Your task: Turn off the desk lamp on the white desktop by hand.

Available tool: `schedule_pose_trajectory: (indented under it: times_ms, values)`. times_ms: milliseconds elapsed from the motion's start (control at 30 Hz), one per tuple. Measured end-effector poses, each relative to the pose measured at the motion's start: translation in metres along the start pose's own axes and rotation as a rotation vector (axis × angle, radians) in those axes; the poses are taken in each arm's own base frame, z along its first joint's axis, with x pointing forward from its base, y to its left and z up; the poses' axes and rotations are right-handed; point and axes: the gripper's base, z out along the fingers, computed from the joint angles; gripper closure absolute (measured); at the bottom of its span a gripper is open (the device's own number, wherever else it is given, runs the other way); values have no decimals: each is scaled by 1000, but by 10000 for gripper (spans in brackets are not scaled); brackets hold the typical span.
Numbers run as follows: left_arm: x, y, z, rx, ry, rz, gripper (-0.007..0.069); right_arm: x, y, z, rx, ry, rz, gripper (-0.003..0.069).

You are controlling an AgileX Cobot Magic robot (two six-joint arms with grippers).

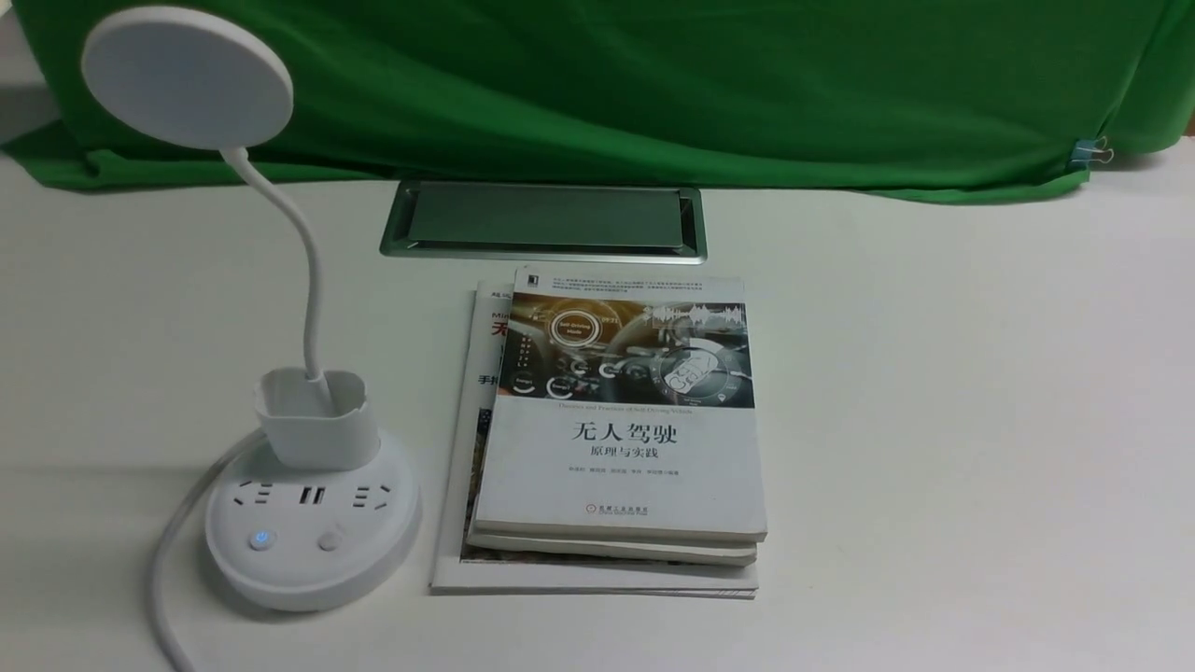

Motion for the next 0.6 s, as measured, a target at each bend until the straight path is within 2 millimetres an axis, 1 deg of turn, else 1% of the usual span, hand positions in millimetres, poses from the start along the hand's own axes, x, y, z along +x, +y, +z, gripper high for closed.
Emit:
schedule_pose_trajectory:
  times_ms: [100,167,300,600]
  values:
    - [30,-5,3,-16,85,-22,620,0,0,0,0,-2,0,622]
    - [40,-7,3,-3,152,-72,620,0,0,0,0,0,0,622]
    - [46,-9,2,10,206,-109,620,0,0,0,0,0,0,622]
    - [46,-9,2,12,209,-113,620,0,0,0,0,0,0,623]
